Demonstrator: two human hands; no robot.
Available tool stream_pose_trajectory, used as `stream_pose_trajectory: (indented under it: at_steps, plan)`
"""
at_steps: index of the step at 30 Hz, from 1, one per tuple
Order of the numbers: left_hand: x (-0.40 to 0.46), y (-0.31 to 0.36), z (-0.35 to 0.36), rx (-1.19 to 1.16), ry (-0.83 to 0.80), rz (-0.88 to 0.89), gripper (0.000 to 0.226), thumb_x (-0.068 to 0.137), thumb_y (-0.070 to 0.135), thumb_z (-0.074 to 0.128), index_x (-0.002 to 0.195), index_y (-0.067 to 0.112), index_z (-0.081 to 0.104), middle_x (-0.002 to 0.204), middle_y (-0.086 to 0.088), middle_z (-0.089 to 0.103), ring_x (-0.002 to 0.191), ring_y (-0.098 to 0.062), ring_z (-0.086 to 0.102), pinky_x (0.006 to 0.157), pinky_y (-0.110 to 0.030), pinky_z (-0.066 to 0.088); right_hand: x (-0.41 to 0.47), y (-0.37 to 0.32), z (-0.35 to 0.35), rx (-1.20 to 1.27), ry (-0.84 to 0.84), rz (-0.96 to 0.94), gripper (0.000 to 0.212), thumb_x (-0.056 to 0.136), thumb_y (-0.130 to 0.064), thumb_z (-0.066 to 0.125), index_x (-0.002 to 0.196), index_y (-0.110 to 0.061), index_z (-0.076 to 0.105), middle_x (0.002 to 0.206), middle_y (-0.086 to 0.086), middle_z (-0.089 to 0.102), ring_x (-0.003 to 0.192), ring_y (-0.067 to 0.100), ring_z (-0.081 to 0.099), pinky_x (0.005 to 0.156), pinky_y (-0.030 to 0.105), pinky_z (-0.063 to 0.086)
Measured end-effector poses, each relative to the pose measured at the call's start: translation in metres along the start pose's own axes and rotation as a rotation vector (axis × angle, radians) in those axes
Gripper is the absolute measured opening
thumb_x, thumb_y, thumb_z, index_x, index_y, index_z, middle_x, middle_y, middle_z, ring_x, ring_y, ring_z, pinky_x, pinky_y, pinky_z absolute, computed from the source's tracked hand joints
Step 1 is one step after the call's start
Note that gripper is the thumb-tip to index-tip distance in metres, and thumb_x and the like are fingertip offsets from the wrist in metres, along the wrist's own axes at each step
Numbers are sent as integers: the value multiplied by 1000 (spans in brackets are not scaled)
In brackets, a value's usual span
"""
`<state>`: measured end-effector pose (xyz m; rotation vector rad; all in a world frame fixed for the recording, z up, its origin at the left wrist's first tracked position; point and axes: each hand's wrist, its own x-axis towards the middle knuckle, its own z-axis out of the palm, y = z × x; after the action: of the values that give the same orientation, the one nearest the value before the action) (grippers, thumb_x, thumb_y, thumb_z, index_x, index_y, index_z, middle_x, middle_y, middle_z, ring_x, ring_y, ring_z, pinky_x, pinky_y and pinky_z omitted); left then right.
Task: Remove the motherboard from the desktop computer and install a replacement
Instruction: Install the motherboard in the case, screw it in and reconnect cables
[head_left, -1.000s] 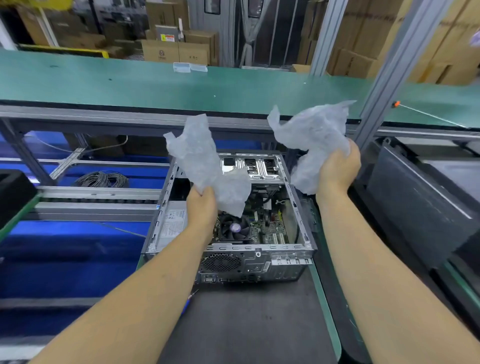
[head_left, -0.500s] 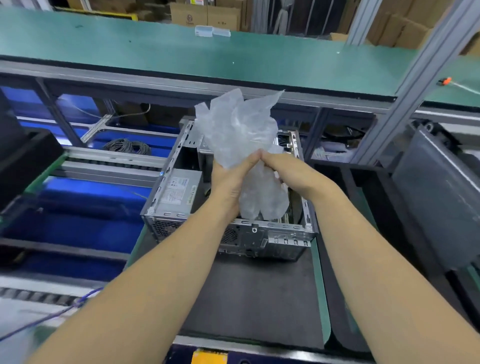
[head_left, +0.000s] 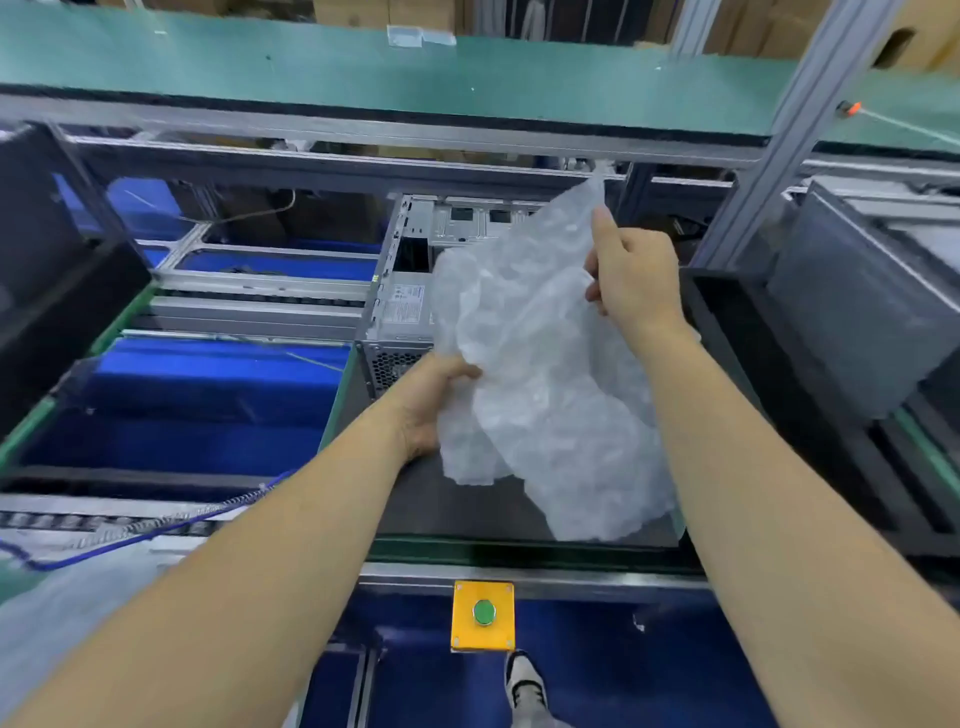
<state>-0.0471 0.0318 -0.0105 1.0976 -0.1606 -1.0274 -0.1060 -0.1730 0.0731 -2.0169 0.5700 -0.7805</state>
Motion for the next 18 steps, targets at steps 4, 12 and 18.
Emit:
stream_pose_trajectory:
  at_steps: [4, 12, 18]
  plan:
    - [-51, -35, -44, 392, -220, -278, 34, 53, 11, 72, 84, 22, 80, 86, -6, 75, 73, -22, 73, 63, -29, 57, -38, 12, 13, -264, -180, -1, 49, 96, -35, 54, 73, 8, 61, 74, 26, 64, 58, 27, 51, 59, 34, 45]
    - [-108, -42, -131, 1061, -149, -937, 33, 61, 14, 64, 93, 7, 71, 76, -11, 67, 58, -20, 62, 61, -25, 51, -92, 45, 59, -375, -523, 134, 45, 99, -36, 54, 76, -1, 69, 62, 2, 70, 66, 28, 68, 67, 36, 56]
    - [-132, -22, -173, 1678, -92, -1186, 37, 69, 30, 71, 104, 17, 74, 102, -3, 66, 84, -22, 61, 86, -29, 50, -119, 48, 102, -394, -701, 140, 39, 98, -32, 53, 75, -4, 68, 64, 6, 70, 61, 23, 68, 66, 34, 56]
